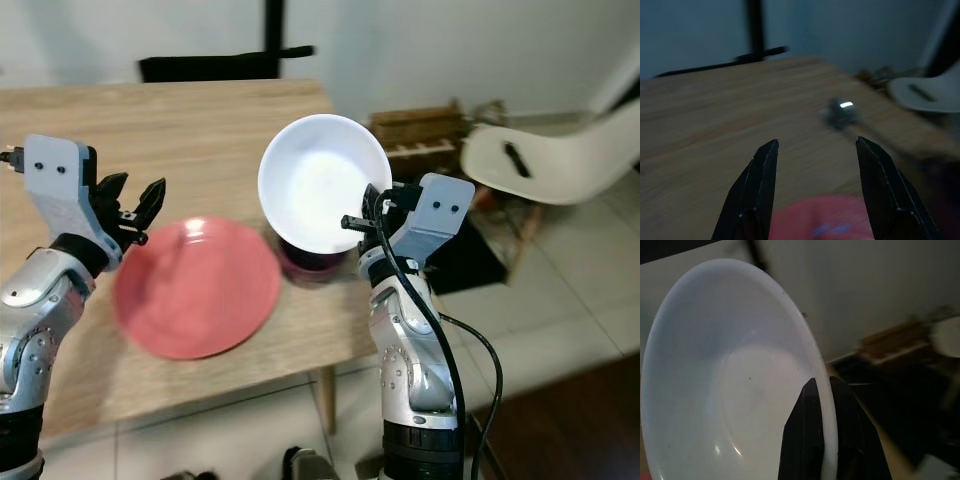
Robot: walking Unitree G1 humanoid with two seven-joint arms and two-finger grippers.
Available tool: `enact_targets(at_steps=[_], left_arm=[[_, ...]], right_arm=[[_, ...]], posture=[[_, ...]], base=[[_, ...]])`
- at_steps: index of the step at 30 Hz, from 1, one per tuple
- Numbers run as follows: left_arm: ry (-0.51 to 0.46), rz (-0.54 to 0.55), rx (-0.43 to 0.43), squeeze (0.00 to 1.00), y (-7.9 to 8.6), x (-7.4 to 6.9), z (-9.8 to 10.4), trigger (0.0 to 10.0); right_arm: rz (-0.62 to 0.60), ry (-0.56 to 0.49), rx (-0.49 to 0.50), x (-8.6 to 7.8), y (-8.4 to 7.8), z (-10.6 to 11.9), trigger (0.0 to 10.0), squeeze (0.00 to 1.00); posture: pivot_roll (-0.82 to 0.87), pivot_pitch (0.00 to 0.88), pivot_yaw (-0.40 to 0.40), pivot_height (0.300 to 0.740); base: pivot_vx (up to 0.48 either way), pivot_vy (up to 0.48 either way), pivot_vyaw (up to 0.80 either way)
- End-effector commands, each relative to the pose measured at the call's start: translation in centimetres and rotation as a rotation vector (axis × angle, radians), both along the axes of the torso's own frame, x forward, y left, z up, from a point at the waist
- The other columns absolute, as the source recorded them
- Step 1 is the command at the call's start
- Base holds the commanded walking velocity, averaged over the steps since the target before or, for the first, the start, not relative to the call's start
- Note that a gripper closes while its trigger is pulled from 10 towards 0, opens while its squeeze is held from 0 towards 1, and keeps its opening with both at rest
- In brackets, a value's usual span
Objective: Setting the table
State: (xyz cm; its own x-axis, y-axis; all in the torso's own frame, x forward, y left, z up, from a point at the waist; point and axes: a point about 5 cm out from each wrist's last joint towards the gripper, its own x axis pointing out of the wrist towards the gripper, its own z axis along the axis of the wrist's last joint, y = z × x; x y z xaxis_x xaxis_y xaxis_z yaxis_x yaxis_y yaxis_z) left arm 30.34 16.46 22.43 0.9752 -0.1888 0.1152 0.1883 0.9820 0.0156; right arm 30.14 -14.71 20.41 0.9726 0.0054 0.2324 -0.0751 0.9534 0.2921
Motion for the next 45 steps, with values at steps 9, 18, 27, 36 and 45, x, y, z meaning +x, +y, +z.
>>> enact_targets(at_steps=[9, 18, 27, 36, 45], left_arm=[[0.011, -0.005, 0.007, 0.0, -0.2, 0.3, -0.3, 10.0], [0.008, -0.011, 0.001, 0.0, -0.4, 0.3, -0.3, 10.0], [0.008, -0.039, -0.005, 0.0, -0.9, 0.4, -0.3, 10.0], [0.002, -0.104, -0.027, 0.0, -1.8, 0.2, 0.0, 10.0], [-0.009, -0.125, -0.038, 0.0, -2.1, 0.3, 0.3, 10.0]], right_arm=[[-0.014, 0.01, 0.005, -0.1, -0.5, -0.3, 10.0, 0.0], [-0.012, 0.005, 0.001, -0.1, -0.6, -0.1, 10.0, 0.0], [-0.015, 0.001, -0.002, -0.1, -0.8, 0.0, 10.0, 0.0], [-0.016, 0.002, -0.001, -0.1, -0.8, 0.0, 10.0, 0.0], [-0.02, 0.003, 0.001, -0.1, -0.8, 0.0, 10.0, 0.0]], posture=[[-0.04, 0.048, 0.007, 0.74], [-0.04, 0.049, 0.005, 0.74], [-0.04, 0.051, 0.0, 0.74], [-0.05, 0.054, 0.0, 0.74], [-0.05, 0.052, 0.003, 0.74]], base=[[0.0, 0.0, -0.8], [0.0, 0.0, -0.8], [0.0, 0.0, -0.8], [0.0, 0.0, -0.8], [0.0, 0.0, -0.8]])
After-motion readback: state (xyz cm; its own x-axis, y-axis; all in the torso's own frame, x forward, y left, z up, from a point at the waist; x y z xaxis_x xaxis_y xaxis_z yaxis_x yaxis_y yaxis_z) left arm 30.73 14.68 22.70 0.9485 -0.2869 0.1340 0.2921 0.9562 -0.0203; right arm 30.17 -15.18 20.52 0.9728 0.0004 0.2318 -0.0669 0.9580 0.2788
